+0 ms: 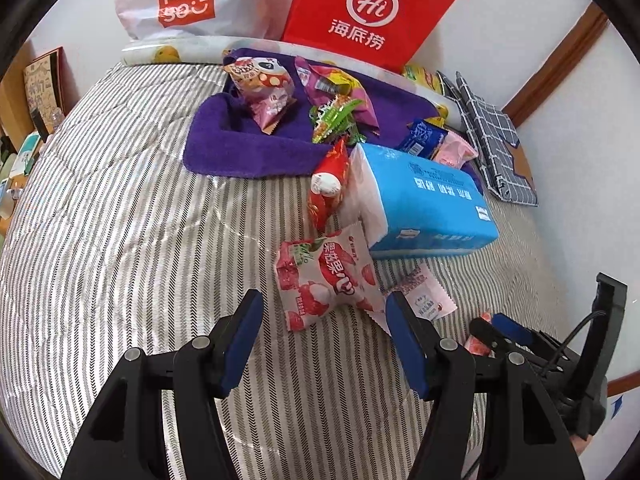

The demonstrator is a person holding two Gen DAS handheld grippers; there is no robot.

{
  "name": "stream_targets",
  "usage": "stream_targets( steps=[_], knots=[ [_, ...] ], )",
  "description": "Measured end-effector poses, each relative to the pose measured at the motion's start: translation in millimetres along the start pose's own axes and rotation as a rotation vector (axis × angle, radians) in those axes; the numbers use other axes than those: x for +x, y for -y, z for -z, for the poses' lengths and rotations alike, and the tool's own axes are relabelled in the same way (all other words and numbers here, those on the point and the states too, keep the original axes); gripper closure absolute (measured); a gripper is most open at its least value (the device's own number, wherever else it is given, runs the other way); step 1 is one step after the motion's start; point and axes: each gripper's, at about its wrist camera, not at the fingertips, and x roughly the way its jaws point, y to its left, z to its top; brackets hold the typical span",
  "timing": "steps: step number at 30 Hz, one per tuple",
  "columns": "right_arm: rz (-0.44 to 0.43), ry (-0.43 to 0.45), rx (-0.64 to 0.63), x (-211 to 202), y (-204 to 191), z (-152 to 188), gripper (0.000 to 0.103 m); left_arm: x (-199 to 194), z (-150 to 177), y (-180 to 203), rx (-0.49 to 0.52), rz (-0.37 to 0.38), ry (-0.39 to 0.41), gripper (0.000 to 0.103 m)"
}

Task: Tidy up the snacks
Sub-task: 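Grasp the strawberry-bear candy stick with the right tool while the left tool grasps the pink lychee bag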

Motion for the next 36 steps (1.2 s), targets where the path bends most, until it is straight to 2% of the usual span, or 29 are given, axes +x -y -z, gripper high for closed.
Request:
stream_targets(
  steps=[5, 7, 8, 11, 14, 16, 18, 21, 27, 31, 36],
  knots=[
    [-0.069, -0.029, 0.021, -6, -2, 12, 0.053, 2, 3, 2, 0.0, 0.005, -0.004, 0.04],
    [-0.057, -0.022, -0.007, -4, -10, 17, 0.053, 3, 3, 3, 0.002, 0.006, -0.005, 0.04],
    [-0.04, -0.008, -0.027, -3, -16, 19, 0.049, 3, 3, 3, 0.003, 0.004, -0.005, 0.04],
    [0.023, 0.024, -0.094, 0, -30, 23, 0.049, 5, 4, 3, 0.007, -0.008, -0.01, 0.04],
    [0.075, 0.067, -0.146, 3, -36, 25, 0.054, 7, 4, 1, 0.003, -0.024, -0.014, 0.04],
    [0.065, 0.081, -0.158, 4, -34, 23, 0.059, 10, 2, 0, -0.004, -0.029, -0.019, 0.04],
    [0.063, 0.09, -0.156, 6, -30, 19, 0.07, 13, 1, 1, -0.005, -0.031, -0.023, 0.04],
    [0.052, 0.1, -0.157, 8, -19, 13, 0.071, 21, -3, 3, -0.001, -0.019, -0.03, 0.04],
    [0.051, 0.132, -0.174, 11, -5, 4, 0.071, 43, -10, 0, -0.031, -0.047, -0.051, 0.04],
    [0.06, 0.153, -0.193, 15, -2, -1, 0.072, 47, -11, 2, -0.017, -0.067, -0.025, 0.04],
    [0.06, 0.156, -0.205, 21, 2, -14, 0.072, 54, -8, 11, 0.027, -0.13, 0.012, 0.04]
  ],
)
